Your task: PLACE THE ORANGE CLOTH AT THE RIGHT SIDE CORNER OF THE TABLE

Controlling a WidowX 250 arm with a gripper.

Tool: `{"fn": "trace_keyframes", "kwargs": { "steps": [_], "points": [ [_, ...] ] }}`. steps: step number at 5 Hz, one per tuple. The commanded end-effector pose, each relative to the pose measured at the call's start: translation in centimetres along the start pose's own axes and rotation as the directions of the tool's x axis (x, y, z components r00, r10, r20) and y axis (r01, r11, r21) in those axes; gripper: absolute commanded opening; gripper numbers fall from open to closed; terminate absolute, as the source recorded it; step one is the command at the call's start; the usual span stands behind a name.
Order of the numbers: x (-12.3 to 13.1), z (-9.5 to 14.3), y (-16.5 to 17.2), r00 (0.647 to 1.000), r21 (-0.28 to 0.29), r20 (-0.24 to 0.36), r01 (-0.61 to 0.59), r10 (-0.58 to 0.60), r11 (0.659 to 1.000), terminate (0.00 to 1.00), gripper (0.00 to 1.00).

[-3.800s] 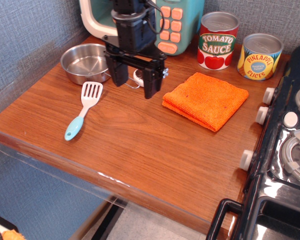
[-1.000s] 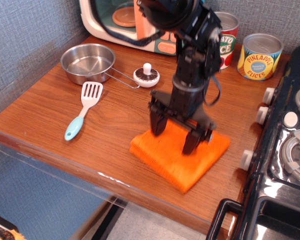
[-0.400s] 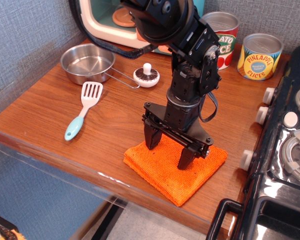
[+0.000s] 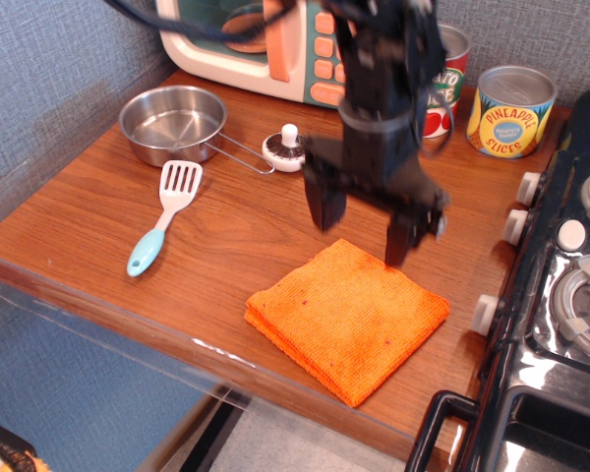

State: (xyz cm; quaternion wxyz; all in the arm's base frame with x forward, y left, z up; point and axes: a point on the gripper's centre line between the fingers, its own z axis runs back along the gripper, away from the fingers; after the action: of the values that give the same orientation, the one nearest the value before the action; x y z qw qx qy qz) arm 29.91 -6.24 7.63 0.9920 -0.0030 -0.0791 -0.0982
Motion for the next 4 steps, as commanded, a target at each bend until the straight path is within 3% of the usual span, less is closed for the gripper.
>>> {"fn": "trace_keyframes", "kwargs": {
  "steps": [1,4],
  "points": [
    [0.75,2.17,1.32,0.999,-0.021,0.043,0.014,-0.013,1.0,0.0,1.0],
    [0.6,2.0,1.48,0.999,-0.024,0.033,0.003,-0.003,1.0,0.0,1.0]
  ]
}}
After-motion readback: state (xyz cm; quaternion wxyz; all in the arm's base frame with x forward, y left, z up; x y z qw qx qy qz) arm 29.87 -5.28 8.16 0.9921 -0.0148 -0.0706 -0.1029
